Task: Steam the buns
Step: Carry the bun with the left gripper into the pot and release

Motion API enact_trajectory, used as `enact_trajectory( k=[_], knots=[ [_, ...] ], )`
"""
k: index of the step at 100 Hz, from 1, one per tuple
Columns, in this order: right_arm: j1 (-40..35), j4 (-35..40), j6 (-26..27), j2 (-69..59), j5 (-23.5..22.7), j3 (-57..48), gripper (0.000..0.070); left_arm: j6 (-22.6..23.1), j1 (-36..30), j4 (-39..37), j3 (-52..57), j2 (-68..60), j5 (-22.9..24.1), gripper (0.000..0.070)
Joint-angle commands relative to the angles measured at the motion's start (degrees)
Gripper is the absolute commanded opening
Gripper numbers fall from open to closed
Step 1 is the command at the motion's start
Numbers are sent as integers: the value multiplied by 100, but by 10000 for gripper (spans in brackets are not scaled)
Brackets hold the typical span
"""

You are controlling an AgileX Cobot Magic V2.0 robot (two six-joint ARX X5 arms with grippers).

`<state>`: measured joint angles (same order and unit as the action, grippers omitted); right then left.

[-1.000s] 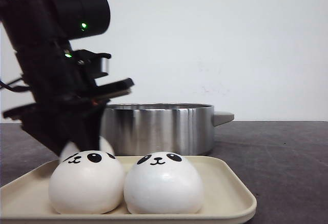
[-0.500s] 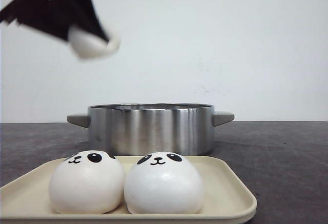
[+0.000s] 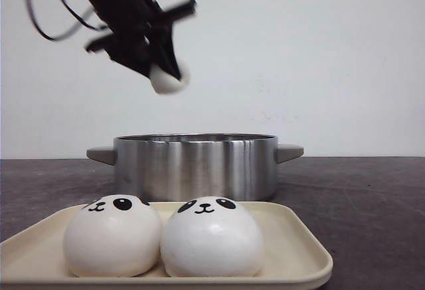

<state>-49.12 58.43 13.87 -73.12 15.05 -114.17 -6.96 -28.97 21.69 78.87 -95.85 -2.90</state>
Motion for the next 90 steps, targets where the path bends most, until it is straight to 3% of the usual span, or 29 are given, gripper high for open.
enact_trajectory(
  k=[1,38,44,59,67,90],
  knots=[
    [-68,-55,-39,-63,-2,-101,7,291,-22,122,411,-437,22,3],
    [-68,-2,66,-63,-2,-101,7,387,116,415,789,-1488,321,7],
    [-68,31,83,-63,0,-101,7,363,138,407,789,-1552,319,67],
    [-68,46,114,-63,2,-101,7,282,153,413,789,-1674,315,361],
    [-68,46,114,-63,2,-101,7,284,155,402,789,-1696,315,438],
    [-68,90,114,-63,2,-101,7,219,160,350,789,-1696,315,448]
  ],
)
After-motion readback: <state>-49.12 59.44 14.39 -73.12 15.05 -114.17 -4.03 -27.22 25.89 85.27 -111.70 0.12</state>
